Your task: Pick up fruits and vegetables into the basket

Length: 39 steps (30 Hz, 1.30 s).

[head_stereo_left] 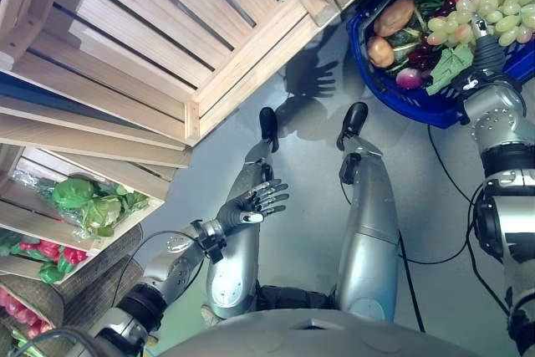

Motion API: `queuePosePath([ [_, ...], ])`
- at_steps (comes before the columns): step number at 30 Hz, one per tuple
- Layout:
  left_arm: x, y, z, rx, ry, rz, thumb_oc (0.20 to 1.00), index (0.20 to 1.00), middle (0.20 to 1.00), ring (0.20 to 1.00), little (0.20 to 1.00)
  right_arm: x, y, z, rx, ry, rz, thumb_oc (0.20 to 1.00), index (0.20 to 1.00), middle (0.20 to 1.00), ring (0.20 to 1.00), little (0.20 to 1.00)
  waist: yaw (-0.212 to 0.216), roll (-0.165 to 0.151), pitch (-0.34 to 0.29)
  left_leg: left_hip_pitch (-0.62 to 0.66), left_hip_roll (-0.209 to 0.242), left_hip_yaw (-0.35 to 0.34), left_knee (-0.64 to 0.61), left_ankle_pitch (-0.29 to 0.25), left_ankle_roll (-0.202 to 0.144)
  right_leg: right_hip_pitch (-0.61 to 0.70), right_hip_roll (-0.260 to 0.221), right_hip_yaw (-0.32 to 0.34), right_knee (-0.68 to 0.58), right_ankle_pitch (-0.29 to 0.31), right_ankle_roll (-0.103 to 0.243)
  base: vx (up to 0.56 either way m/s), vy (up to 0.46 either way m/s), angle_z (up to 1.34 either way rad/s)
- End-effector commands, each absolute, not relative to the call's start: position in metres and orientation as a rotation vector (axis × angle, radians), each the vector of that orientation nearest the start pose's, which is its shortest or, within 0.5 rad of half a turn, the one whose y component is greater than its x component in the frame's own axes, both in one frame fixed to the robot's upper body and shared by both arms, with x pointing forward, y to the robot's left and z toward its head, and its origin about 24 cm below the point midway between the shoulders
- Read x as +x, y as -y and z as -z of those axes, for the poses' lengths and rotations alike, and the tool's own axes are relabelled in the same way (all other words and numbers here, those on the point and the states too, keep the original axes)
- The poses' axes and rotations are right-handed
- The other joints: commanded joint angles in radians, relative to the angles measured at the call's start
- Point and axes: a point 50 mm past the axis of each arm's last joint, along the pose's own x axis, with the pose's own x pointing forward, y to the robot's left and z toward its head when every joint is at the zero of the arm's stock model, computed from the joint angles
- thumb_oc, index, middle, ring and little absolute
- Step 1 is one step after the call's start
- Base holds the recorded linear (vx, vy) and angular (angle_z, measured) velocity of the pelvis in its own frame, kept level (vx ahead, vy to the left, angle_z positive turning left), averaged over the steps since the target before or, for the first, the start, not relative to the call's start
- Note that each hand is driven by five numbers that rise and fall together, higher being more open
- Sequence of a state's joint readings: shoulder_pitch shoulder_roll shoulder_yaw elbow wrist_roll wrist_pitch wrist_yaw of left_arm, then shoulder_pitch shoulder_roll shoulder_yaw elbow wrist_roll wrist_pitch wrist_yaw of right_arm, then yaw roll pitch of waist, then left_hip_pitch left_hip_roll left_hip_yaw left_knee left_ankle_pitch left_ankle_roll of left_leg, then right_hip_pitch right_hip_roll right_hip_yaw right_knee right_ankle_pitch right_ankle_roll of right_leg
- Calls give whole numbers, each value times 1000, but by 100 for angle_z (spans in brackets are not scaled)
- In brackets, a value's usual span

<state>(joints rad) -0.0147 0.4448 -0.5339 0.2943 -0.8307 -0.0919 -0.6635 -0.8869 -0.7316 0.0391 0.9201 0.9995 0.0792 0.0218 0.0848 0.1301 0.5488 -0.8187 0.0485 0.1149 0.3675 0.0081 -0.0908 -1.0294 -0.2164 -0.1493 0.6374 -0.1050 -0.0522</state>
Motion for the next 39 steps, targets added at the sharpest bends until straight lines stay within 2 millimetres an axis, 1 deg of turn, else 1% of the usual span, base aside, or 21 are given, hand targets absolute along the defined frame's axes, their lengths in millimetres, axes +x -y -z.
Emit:
queuePosePath([
  [1,156,-116,61,-477,-553,914,1000,1000,1000,1000,1000,360,347,-197,419,116,258,200,200,200,200,200,-22,144,-29,-87,46,-3,-10,2,24,-26,30,-35,101,-108,64,-30,-87,7],
  [7,158,-116,60,-437,-540,924,1000,1000,1000,1000,1000,363,341,-177,618,105,235,200,200,200,200,200,-8,142,-29,-109,45,-15,-1,-2,25,-36,27,-43,100,-104,66,-17,-59,5],
  [8,159,-115,59,-433,-535,929,1000,1000,1000,1000,1000,363,341,-174,637,105,248,514,514,514,514,514,-8,142,-29,-107,44,-15,-3,-2,25,-34,27,-44,98,-103,66,-10,-1,4],
  [9,159,-113,58,-434,-527,935,1000,1000,1000,1000,1000,362,342,-173,656,108,267,1000,1000,1000,1000,1000,-9,142,-29,-104,42,-15,-5,-1,25,-33,28,-45,95,-102,66,0,0,0],
  [11,158,-109,58,-435,-523,942,1000,1000,1000,1000,1000,360,347,-168,681,139,354,1000,1000,1000,1000,1000,-12,145,-29,-86,39,-12,-15,-1,25,-15,33,-45,82,-99,65,-6,44,3],
  [14,157,-104,56,-452,-505,950,1000,1000,1000,1000,1000,357,350,-168,735,223,405,1000,1000,1000,1000,1000,-13,150,-29,-43,30,-7,-35,1,24,22,34,-50,62,-97,65,-13,98,3],
  [18,156,-100,55,-489,-502,957,1000,1000,1000,1000,1000,353,350,-160,830,309,446,1000,1000,1000,1000,1000,-23,152,-29,21,18,5,-64,3,22,83,40,-53,30,-95,67,1,139,-1],
  [20,155,-99,55,-511,-504,960,1000,1000,1000,1000,1000,347,348,-148,821,354,459,1000,1000,1000,1000,1000,-35,149,-29,68,11,10,-77,0,19,128,40,-55,15,-95,68,6,189,-1],
  [24,157,-99,52,-535,-490,964,1000,1000,1000,1000,1000,336,335,-129,776,406,483,1000,1000,1000,1000,1000,-56,137,-29,156,3,21,-101,-4,23,207,45,-49,-19,-91,70,7,192,-7],
  [25,159,-101,51,-554,-486,958,1000,1000,1000,1000,1000,330,330,-115,768,403,474,1000,1000,1000,1000,1000,-71,130,-29,193,1,24,-101,-9,24,244,47,-43,-27,-91,72,25,213,-12],
  [27,160,-105,51,-575,-480,946,1000,1000,1000,1000,1000,320,324,-98,753,393,474,1000,1000,1000,1000,1000,-88,116,-29,246,0,27,-103,-17,28,298,48,-38,-45,-89,75,-9,227,-12],
  [28,164,-107,49,-579,-470,940,1000,1000,1000,1000,1000,317,319,-93,741,386,470,1000,1000,1000,1000,1000,-93,112,-29,244,6,37,-109,6,36,299,49,-46,-64,-57,66,-47,218,-11],
  [29,165,-109,49,-590,-463,927,1000,1000,1000,1000,1000,311,314,-86,716,378,464,1000,1000,1000,1000,1000,-105,102,-29,275,8,42,-110,0,39,334,50,-40,-81,-51,68,17,177,-10],
  [30,164,-110,49,-596,-466,923,1000,1000,1000,1000,1000,308,313,-82,713,370,461,1000,1000,1000,1000,1000,-109,96,-29,306,5,37,-105,-25,34,365,50,-29,-78,-76,78,20,178,-10],
  [31,168,-112,47,-610,-455,911,1000,1000,1000,1000,1000,305,307,-78,703,369,447,1000,1000,1000,1000,1000,-117,85,-29,311,12,46,-111,-5,43,377,52,-37,-104,-42,69,21,168,-15],
  [32,168,-116,48,-633,-454,888,1000,1000,1000,1000,1000,297,301,-69,677,361,437,1000,1000,1000,1000,1000,-128,67,-29,346,14,48,-109,-14,46,418,52,-34,-124,-34,72,-47,166,-15],
  [34,169,-120,48,-653,-455,864,1000,1000,1000,1000,1000,289,296,-60,658,348,422,1000,1000,1000,1000,1000,-138,48,-29,380,15,50,-105,-24,51,459,51,-30,-144,-25,76,17,130,-9],
  [35,170,-123,48,-658,-451,845,1000,1000,1000,1000,1000,282,293,-53,649,335,417,1000,1000,1000,1000,1000,-144,32,-29,408,17,51,-103,-30,54,497,51,-27,-163,-18,80,33,122,-9],
  [36,172,-127,47,-664,-439,818,1000,1000,1000,1000,1000,274,289,-44,627,311,394,1000,1000,1000,1000,1000,-152,8,-29,447,20,49,-99,-40,57,548,51,-25,-189,-8,84,38,115,-9],
  [38,175,-134,47,-674,-433,769,1000,1000,1000,1000,1000,265,280,-35,598,278,360,1000,1000,1000,1000,1000,-161,-28,-29,497,23,46,-89,-55,62,620,52,-23,-225,4,90,50,89,-7],
  [39,175,-138,48,-675,-435,735,1000,1000,1000,1000,1000,259,273,-29,570,249,330,1000,1000,1000,1000,1000,-164,-54,-29,537,28,43,-85,-65,63,677,54,-24,-249,10,94,77,67,-7],
])
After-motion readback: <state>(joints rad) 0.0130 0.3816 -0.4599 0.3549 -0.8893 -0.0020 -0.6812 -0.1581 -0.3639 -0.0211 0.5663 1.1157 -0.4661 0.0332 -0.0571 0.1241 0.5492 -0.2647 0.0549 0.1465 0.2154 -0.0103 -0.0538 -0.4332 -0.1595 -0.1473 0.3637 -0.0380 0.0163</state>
